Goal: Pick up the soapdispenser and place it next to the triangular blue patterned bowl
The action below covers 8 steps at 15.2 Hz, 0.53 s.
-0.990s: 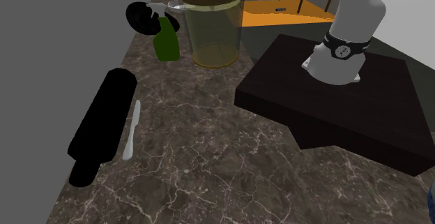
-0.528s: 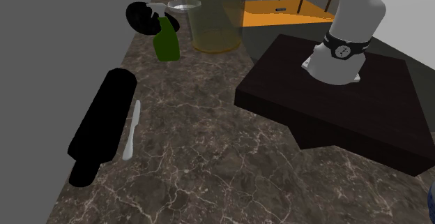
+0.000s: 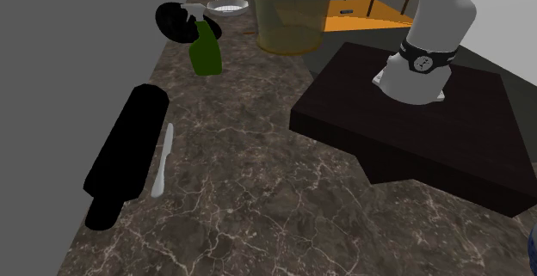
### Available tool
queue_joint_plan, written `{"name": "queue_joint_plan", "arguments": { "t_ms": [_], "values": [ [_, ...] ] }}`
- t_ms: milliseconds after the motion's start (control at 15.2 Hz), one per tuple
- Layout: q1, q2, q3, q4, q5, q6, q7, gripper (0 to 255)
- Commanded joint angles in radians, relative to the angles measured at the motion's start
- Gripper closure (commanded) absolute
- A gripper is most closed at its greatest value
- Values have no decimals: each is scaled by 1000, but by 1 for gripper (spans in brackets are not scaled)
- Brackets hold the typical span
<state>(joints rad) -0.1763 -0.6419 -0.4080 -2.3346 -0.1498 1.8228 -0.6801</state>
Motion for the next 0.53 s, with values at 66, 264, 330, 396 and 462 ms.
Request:
{"name": "queue_joint_plan", "arguments": {
  "t_ms": [66, 264, 330, 396, 462],
  "values": [
    [-2, -80, 65, -69, 9, -15, 66, 255],
    [3, -159, 134, -130, 31, -37, 133, 255],
    [6, -184, 157, -148, 41, -45, 155, 255],
    [10, -208, 180, -165, 52, -53, 177, 255],
    [15, -232, 204, -181, 64, -61, 200, 255]
  ]
}}
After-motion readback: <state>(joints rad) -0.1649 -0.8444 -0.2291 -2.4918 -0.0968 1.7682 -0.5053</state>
